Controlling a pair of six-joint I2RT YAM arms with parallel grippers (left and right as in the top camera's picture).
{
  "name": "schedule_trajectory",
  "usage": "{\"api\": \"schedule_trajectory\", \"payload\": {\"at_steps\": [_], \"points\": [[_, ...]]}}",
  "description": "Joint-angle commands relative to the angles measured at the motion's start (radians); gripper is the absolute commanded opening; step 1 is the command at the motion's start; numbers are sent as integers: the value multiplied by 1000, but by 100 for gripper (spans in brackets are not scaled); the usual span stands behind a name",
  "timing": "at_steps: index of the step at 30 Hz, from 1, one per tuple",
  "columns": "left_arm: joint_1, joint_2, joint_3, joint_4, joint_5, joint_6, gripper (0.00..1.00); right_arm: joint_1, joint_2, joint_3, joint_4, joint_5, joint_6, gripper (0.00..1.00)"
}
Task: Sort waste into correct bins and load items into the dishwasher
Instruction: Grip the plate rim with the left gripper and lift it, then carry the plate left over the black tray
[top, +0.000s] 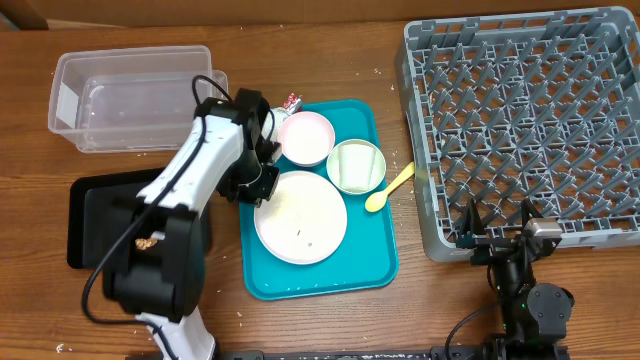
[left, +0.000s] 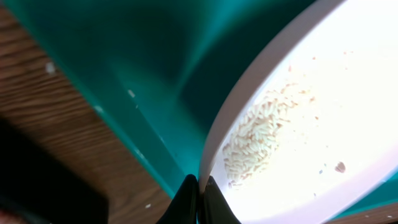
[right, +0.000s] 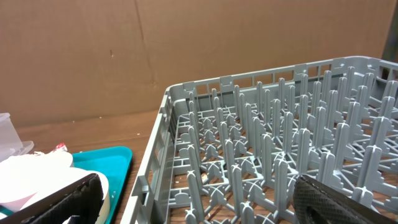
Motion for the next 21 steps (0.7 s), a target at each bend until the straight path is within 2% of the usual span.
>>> {"api": "schedule_trajectory", "payload": {"at_steps": [1, 9, 21], "points": [[0, -89, 26, -8, 14, -36, 4, -1, -10, -10, 7, -2, -3, 100], [13, -190, 26, -41, 24, -67, 4, -1, -10, -10, 7, -2, -3, 100], [190, -227, 26, -82, 152, -69, 4, -1, -10, -10, 7, -2, -3, 100]]}}
